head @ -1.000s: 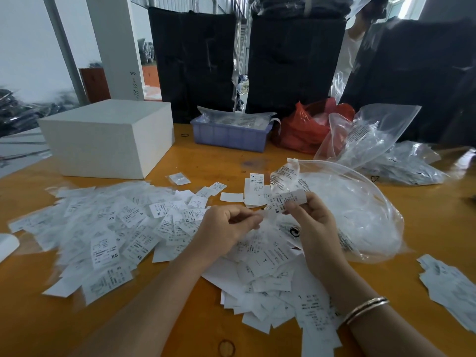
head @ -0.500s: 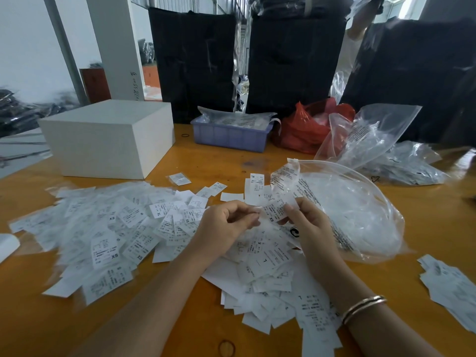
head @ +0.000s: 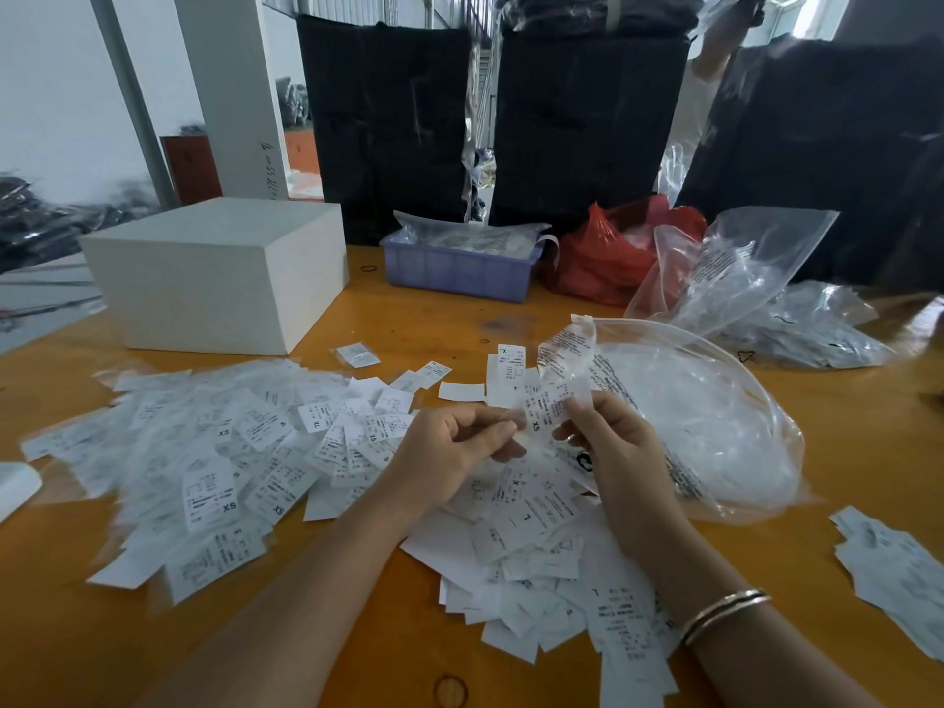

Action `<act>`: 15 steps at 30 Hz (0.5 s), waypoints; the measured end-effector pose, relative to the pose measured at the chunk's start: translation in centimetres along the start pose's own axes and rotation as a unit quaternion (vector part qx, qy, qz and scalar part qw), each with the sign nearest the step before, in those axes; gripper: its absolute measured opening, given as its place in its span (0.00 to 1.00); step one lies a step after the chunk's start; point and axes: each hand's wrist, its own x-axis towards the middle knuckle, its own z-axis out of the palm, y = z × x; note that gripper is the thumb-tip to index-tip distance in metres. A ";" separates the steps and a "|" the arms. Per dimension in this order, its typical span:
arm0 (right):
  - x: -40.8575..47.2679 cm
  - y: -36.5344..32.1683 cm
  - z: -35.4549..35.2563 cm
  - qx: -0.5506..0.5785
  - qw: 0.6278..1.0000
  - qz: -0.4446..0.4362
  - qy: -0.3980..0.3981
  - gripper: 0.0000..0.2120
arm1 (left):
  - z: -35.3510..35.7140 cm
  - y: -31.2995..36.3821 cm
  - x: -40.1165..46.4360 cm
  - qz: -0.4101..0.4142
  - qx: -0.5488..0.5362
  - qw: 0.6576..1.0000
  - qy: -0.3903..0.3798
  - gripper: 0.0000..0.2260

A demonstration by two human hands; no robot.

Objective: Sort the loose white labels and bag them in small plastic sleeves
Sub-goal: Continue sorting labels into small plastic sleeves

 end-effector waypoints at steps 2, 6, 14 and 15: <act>0.0 -0.1 0.1 -0.002 1.000 0.001 -0.006 0.09 | 0.0 0.0 0.0 -0.004 -0.002 1.000 0.007 0.06; 0.1 -0.2 0.2 0.021 1.000 -0.003 -0.002 0.10 | 0.0 0.3 -0.1 0.001 -0.018 1.000 0.015 0.04; 0.3 -0.1 -0.3 0.116 0.993 0.002 0.030 0.08 | 0.1 0.3 -0.2 0.000 -0.013 1.000 0.009 0.07; 0.3 -0.2 -0.3 0.118 0.993 0.003 0.026 0.07 | 0.0 0.3 -0.2 0.000 -0.013 1.000 0.009 0.07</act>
